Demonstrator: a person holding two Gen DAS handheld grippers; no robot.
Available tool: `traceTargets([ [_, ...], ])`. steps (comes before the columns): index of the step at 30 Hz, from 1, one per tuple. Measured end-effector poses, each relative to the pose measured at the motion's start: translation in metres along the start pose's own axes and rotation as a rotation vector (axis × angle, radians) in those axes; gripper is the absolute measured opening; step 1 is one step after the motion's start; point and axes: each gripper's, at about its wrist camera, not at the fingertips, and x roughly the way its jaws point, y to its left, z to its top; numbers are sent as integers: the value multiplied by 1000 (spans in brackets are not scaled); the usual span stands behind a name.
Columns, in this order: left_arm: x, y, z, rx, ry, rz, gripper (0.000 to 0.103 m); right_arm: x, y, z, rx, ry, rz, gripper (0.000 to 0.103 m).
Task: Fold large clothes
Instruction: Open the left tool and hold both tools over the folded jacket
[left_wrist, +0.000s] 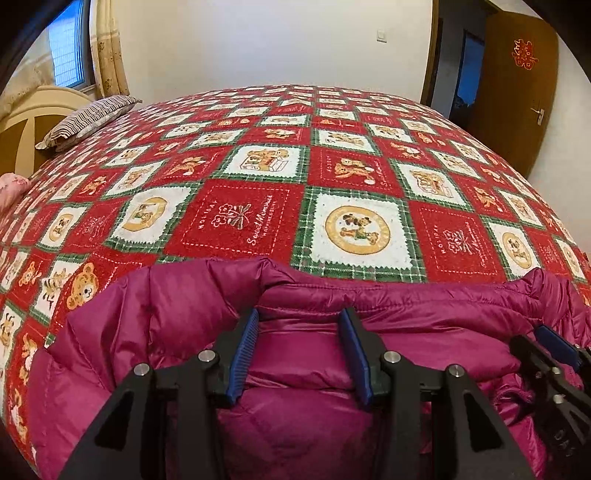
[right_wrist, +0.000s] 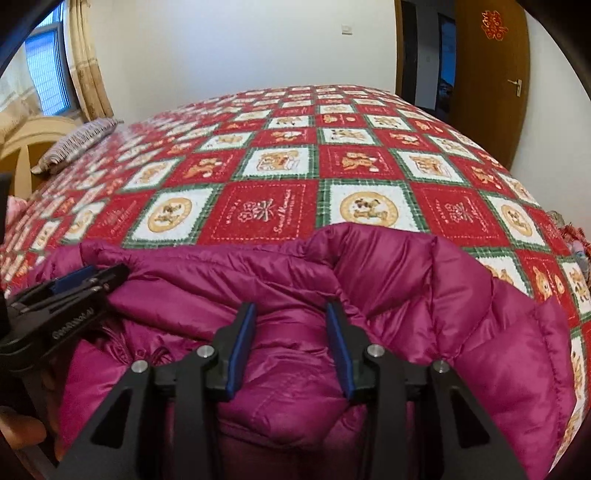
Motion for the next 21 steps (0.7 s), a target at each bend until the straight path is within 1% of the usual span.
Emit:
traceTargets([
  [1, 0, 0, 0, 0, -1, 0, 47, -3, -2, -1, 14, -13, 4, 42],
  [3, 0, 0, 0, 1, -2, 2, 47, -9, -7, -2, 45, -44, -21, 42],
  [5, -1, -1, 0, 4, -3, 5, 47, -5, -4, -2, 33, -17, -50, 42],
  [7, -1, -1, 1, 5, -4, 7, 48, 2, 6, 0, -11, 12, -94, 43],
  [9, -1, -1, 1, 3, -6, 6, 48, 6, 10, 2, -39, 24, -118, 44],
  [15, -6, 1, 1, -3, -1, -12, 50, 8, 10, 2, -40, 14, -120, 44],
  [17, -20, 2, 2, 39, 9, -40, 50, 7, 10, 1, -43, 12, -124, 44],
  [18, -30, 5, 1, 53, -5, -40, 50, 8, 10, 1, -43, 11, -124, 44],
  [19, -40, 10, -1, 58, -25, -30, 50, 7, 9, 1, -41, 10, -122, 44],
  [21, -60, 29, -8, 36, -66, 11, 50, 7, 8, 1, -34, 7, -113, 44],
])
